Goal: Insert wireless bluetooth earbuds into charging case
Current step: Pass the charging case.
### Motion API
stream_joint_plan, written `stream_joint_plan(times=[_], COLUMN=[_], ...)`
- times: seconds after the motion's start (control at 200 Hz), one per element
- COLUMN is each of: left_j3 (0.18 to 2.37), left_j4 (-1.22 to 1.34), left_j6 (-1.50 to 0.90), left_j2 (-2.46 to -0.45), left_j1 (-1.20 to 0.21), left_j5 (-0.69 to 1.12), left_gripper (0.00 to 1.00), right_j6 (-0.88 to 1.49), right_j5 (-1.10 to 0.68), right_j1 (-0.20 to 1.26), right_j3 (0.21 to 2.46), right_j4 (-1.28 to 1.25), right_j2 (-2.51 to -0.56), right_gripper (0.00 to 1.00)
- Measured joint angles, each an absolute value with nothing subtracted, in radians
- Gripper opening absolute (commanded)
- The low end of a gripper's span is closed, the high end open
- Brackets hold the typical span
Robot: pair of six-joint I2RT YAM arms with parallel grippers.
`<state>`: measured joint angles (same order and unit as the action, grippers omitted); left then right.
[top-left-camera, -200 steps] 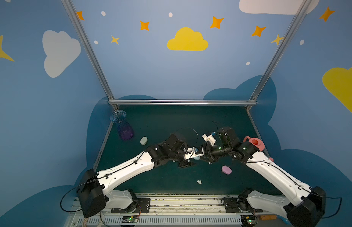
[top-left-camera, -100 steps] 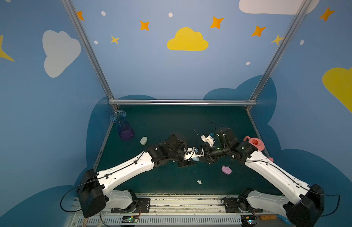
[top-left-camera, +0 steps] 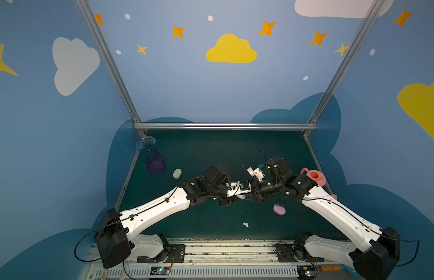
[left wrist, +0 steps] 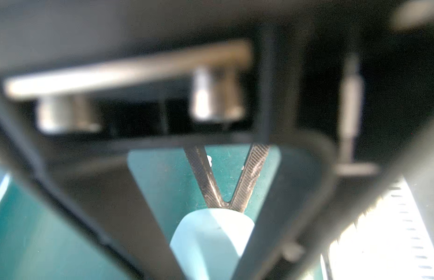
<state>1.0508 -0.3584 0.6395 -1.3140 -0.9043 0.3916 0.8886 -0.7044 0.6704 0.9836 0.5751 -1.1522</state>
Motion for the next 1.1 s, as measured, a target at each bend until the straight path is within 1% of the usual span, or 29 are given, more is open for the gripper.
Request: stream_joint_plan(times=[0.06,0.125,0.19,0.365,0.481,0.686,0.796,0.926,1.096], left_j3=[1.051,1.051,1.051,1.051,1.048,0.998,0.947,0.886,0.853], left_j4=[-0.359,-0.358,-0.358,-0.356,-0.342,-0.324,-0.287,-0.208,-0.105], left_j6=[0.639,0.638,0.633,0.603,0.572,0.498,0.432,0.338,0.242], left_j2=[-1.315,-1.317,-1.320,-1.321,-1.314,-1.277,-1.238,-1.188,-1.178], left_j1=[-0.904,-0.904,-0.904,-0.903,-0.895,-0.876,-0.853,-0.820,-0.804], left_j5=[0.392,0.394,0.396,0.411,0.426,0.443,0.472,0.532,0.616], left_gripper=[0.31,0.28,0.26,0.24,0.24,0.24,0.24,0.24,0.23], right_j6=[0.889,0.889,0.889,0.891,0.894,0.902,0.889,0.800,0.614], right_j5=[-0.704,-0.704,-0.702,-0.698,-0.696,-0.697,-0.692,-0.643,-0.556], right_j1=[0.670,0.670,0.670,0.663,0.648,0.618,0.574,0.533,0.561], right_j3=[0.984,0.984,0.984,0.984,0.983,0.967,0.933,0.921,0.923], right_j4=[0.576,0.578,0.582,0.588,0.591,0.589,0.607,0.673,0.702], right_j2=[-1.152,-1.152,-1.152,-1.142,-1.114,-1.047,-1.009,-0.982,-0.900], right_gripper=[0.37,0.48,0.57,0.71,0.77,0.83,0.86,0.97,0.97])
